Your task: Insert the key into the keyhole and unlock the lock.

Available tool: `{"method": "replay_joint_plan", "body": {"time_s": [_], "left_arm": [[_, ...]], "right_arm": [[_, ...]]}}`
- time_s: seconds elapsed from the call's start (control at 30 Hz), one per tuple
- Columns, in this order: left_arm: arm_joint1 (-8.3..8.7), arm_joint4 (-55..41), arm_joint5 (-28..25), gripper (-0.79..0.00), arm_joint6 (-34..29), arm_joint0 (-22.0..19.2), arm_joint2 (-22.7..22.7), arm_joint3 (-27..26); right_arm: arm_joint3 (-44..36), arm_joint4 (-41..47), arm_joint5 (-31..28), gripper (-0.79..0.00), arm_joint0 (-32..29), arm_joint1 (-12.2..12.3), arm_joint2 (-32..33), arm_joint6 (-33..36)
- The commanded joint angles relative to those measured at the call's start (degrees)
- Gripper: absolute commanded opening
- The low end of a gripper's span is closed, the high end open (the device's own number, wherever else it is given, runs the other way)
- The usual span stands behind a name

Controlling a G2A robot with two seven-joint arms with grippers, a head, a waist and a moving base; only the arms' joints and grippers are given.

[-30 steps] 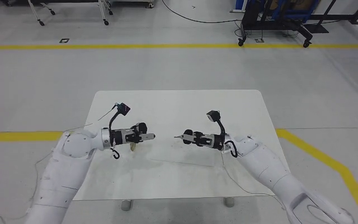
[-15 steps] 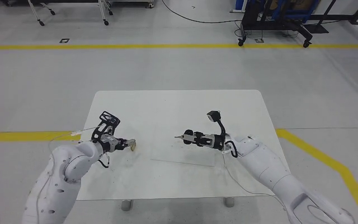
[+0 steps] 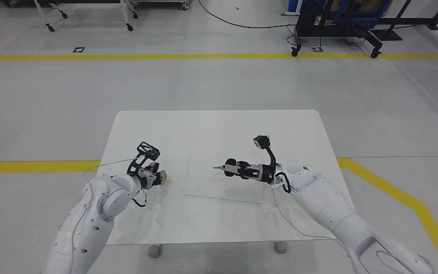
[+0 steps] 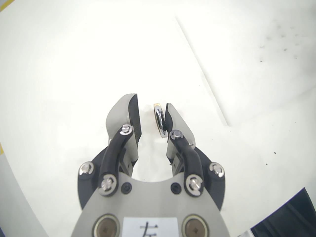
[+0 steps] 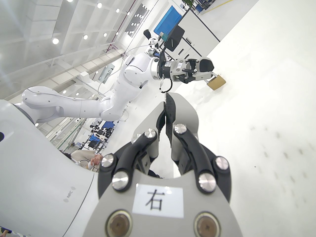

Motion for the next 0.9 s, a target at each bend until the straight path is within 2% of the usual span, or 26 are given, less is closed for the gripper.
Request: {"method": "replay_joint_plan", "body": {"time_s": [0.0,0.13,0.2,0.23,0.3,0.6,0.87], "left_arm": [[0.02,-0.02,-0.61,-0.566,-0.22,0.07,0.13,0.07],[0.08,0.12,-1.14,-0.628,-0.51,0.04,0.09,0.21],[0.08,0.33,-1.37,-0.628,-0.72,0.0,0.3,0.35],[0.07,0.37,-1.39,-0.653,-0.82,-0.05,0.41,0.46],[0.05,1.0,-1.32,-0.785,-0.93,-0.23,0.74,0.69],[-0.05,2.91,-0.33,-0.785,-0.82,-1.02,1.46,1.48],[-0.22,-2.54,-0.36,-0.785,6.2,-0.25,-0.66,1.64]], "right_arm": [[0.0,0.0,0.0,-0.785,0.0,0.0,0.0,0.0],[0.0,0.0,0.0,-0.785,0.0,0.0,0.0,0.0],[0.0,0.0,0.0,-0.785,0.0,0.0,0.0,0.0],[0.0,0.0,0.0,-0.785,0.0,0.0,0.0,0.0],[0.0,0.0,0.0,-0.785,0.0,0.0,0.0,0.0],[0.0,0.0,0.0,-0.785,0.0,0.0,0.0,0.0],[0.0,0.0,0.0,-0.785,0.0,0.0,0.0,0.0]]}}
